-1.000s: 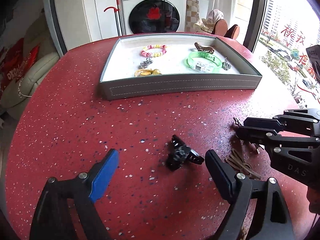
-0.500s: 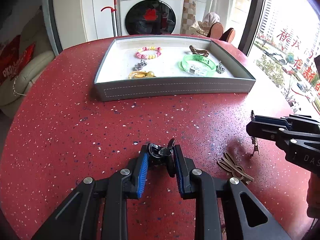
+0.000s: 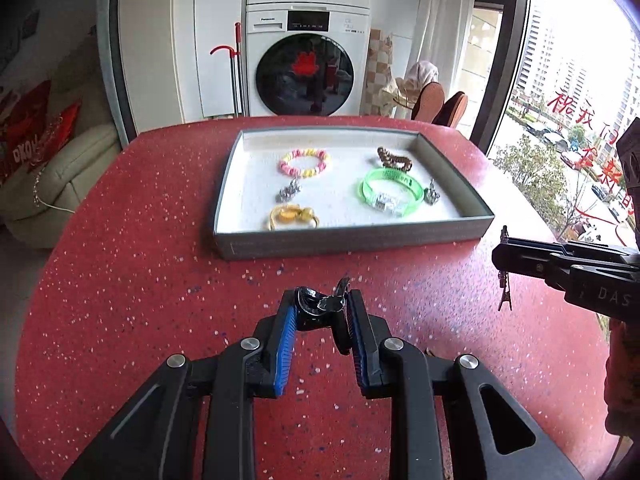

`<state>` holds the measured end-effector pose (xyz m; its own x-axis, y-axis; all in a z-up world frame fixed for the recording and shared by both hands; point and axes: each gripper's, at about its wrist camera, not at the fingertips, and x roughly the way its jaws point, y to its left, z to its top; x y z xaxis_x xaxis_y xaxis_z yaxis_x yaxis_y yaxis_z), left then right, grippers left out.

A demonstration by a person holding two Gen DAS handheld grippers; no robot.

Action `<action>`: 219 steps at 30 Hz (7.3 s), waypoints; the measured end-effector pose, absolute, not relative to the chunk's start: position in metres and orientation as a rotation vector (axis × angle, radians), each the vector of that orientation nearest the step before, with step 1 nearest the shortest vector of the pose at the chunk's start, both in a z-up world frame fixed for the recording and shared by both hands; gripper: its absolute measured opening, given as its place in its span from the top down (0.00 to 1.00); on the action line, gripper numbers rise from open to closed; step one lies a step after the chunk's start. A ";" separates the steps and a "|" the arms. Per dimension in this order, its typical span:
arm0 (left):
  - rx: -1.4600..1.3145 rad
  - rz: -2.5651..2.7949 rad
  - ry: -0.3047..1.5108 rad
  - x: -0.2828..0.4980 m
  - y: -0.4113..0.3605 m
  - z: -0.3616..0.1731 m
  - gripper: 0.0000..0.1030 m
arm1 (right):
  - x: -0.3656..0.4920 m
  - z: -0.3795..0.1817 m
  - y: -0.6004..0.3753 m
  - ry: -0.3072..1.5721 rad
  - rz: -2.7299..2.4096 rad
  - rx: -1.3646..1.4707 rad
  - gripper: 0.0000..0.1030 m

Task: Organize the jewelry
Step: 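Carry the black claw clip and silver hair clip into the tray and lower them, then open both tools to release the clips and withdraw from the tray, then move both open tools toward the braided bracelet and bunny clip on the table, then grasp the braided beige bracelet with the left tool while the right tool grasps the bunny clip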

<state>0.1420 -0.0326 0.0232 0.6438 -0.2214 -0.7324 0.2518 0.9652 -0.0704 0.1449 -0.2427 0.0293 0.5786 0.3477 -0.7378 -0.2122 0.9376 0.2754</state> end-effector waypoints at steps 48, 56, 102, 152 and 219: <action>0.044 -0.152 0.913 0.301 -0.064 0.013 0.58 | 0.302 0.012 -0.253 0.981 0.296 0.259 0.82; 0.104 -0.139 0.933 0.308 -0.074 -0.009 0.58 | 0.313 -0.015 -0.249 1.031 0.286 0.251 0.82; 0.116 -0.133 0.838 0.214 -0.060 0.033 0.00 | 0.185 0.032 -0.272 0.951 0.253 0.302 0.26; 0.076 -0.177 0.917 0.013 -0.020 -0.017 0.00 | 0.057 -0.011 -0.218 1.075 0.240 0.112 0.14; 0.024 -0.349 0.943 0.043 -0.045 -0.003 0.69 | 0.081 0.017 -0.227 0.977 0.322 0.091 0.91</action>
